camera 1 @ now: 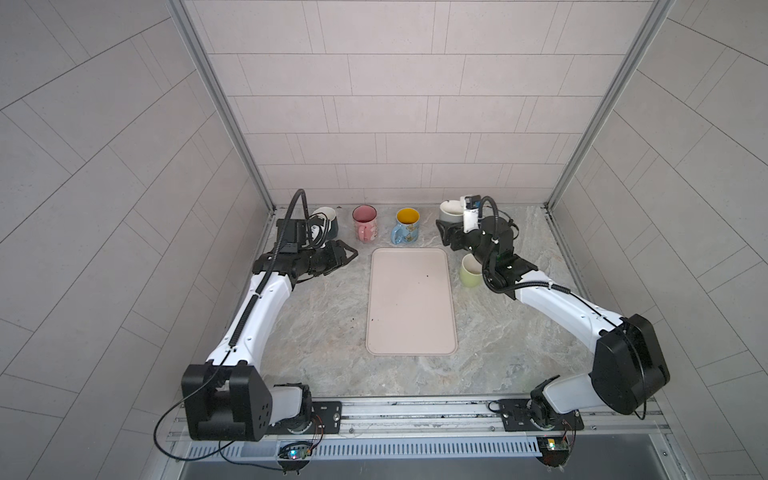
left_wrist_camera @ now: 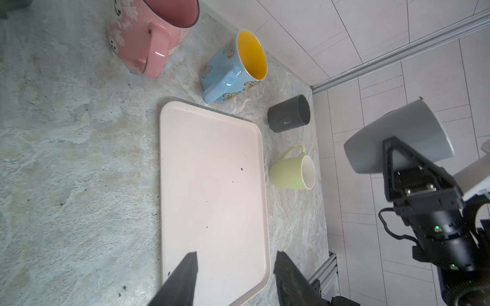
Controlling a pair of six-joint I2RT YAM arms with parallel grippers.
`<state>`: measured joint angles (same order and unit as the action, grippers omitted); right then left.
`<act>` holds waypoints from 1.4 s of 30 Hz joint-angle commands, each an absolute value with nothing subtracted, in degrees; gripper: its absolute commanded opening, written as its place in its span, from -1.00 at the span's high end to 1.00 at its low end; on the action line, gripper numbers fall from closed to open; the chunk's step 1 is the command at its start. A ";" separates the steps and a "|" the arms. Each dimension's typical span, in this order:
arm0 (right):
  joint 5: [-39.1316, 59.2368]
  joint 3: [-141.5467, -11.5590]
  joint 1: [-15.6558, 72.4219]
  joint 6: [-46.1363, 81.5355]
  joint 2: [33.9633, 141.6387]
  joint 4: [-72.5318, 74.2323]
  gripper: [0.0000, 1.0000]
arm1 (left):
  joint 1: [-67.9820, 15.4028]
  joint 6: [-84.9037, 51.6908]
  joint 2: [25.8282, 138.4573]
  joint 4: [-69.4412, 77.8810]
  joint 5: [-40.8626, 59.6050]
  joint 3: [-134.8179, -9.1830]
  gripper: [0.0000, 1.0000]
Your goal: Turn the mug right side up
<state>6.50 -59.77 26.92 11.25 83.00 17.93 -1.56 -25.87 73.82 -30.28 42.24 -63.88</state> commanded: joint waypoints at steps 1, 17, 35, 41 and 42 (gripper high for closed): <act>19.81 -60.70 29.78 11.45 85.16 25.06 1.00 | -0.97 -25.05 72.16 -31.28 41.57 -62.76 -0.07; 62.36 -71.22 30.59 71.94 105.70 81.71 1.00 | 3.00 -33.41 72.06 -14.29 56.10 -59.97 -0.13; 72.56 -77.73 34.68 83.38 101.58 81.65 1.00 | 3.24 -90.36 76.10 69.85 62.56 -48.89 -0.36; 71.82 -80.18 34.89 85.47 101.84 81.73 1.00 | 2.58 -94.94 75.03 75.90 65.08 -46.94 -0.35; 71.82 -80.86 34.90 86.11 101.91 81.71 1.00 | 2.61 -94.64 74.04 75.88 65.44 -46.48 -0.35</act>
